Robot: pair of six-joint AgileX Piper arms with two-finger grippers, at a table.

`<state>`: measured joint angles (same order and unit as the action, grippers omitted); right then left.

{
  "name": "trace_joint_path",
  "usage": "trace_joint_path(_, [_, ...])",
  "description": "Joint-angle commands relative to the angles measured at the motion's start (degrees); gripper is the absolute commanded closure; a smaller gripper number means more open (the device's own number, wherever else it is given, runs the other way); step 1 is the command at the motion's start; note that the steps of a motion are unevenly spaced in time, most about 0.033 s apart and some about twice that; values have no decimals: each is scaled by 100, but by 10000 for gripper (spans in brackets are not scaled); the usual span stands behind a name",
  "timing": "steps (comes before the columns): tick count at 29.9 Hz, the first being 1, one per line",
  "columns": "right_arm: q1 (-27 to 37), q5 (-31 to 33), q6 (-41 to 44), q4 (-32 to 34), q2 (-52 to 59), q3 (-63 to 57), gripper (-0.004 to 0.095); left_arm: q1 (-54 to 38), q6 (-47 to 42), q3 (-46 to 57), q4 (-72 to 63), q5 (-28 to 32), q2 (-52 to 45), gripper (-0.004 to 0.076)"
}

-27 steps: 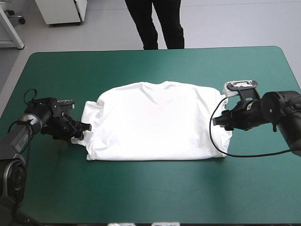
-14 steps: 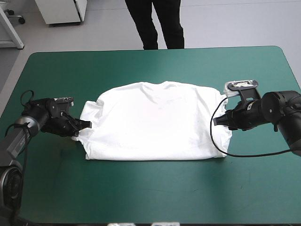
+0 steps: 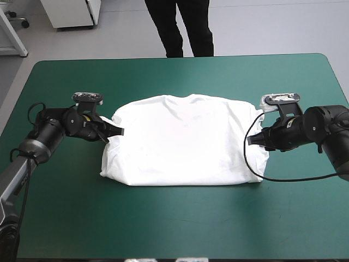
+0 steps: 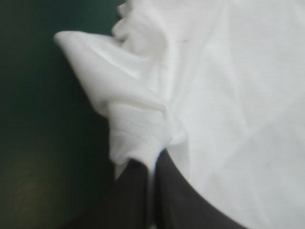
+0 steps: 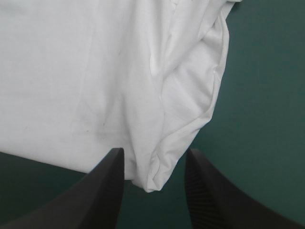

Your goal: Fold the cloth

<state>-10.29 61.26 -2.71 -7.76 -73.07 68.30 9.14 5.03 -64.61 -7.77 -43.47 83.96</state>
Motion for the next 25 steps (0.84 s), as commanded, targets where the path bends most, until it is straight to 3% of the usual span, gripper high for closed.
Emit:
trace_joint_path(1, [-8, -120, 11, -15, 168, 176, 521, 489, -45, -210, -105, 354, -39, 733])
trace_joint_path(13, [-8, -96, 11, -5, 168, 176, 521, 1215, 113, -210, -202, 125, 1074, 705])
trace_joint_path(16, [-8, -96, 11, -5, 168, 176, 521, 1250, 660, -210, -355, -86, 1213, 552])
trace_joint_path(21, [-8, -117, 11, 6, 168, 176, 521, 1248, 743, -269, -603, -144, 1134, 190])
trace_joint_path(23, [-8, -117, 11, 6, 168, 176, 521, 1248, 743, -402, -603, -266, 1077, 102])
trace_joint_path(25, [-8, -117, 11, 18, 168, 176, 521, 1248, 722, -630, -564, -468, 1002, 77])
